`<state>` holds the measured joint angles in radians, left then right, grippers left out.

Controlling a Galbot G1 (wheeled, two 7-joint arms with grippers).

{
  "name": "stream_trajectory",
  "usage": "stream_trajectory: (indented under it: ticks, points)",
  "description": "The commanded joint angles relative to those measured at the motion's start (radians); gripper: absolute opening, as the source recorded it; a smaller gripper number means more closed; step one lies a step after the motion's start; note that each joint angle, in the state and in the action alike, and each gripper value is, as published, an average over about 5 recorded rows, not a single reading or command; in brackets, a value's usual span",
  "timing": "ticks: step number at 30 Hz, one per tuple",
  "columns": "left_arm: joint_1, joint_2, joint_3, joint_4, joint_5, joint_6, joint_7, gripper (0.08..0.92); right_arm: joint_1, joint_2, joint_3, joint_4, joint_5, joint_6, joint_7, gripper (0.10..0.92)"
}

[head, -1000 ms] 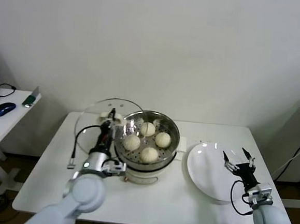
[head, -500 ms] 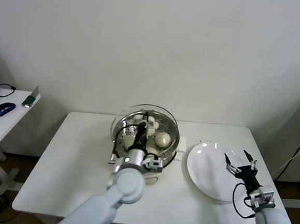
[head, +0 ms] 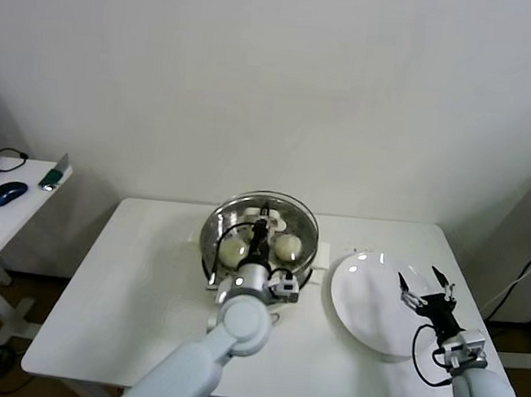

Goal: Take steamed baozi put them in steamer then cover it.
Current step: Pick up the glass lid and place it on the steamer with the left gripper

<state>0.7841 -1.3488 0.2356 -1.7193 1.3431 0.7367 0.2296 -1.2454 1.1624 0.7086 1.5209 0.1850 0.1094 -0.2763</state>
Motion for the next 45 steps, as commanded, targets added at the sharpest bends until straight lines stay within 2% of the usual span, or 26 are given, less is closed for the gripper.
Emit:
stream_trajectory:
  ticks: [1, 33, 40, 43, 45]
  points:
    - [0.015, -0.011, -0.018, 0.013, 0.017, 0.049, 0.007, 0.152, 0.007, 0.005, -0.003, -0.003, -0.004, 0.001, -0.004, 0.823]
    - [0.023, -0.003, 0.013, 0.038, 0.004, 0.049, -0.056, 0.152, 0.034, 0.015, -0.009, -0.015, -0.007, 0.003, -0.007, 0.823]
    - [0.027, 0.011, 0.012, 0.027, 0.004, 0.049, -0.043, 0.152, 0.034, 0.014, -0.004, -0.016, -0.006, 0.003, -0.01, 0.823]
    - [0.031, 0.021, 0.013, 0.005, -0.004, 0.049, -0.032, 0.175, 0.034, 0.015, -0.002, -0.014, -0.006, -0.008, -0.01, 0.823]
    - [0.033, 0.032, 0.015, -0.015, -0.011, 0.049, -0.031, 0.218, 0.033, 0.016, -0.001, -0.007, -0.006, -0.029, -0.007, 0.823]
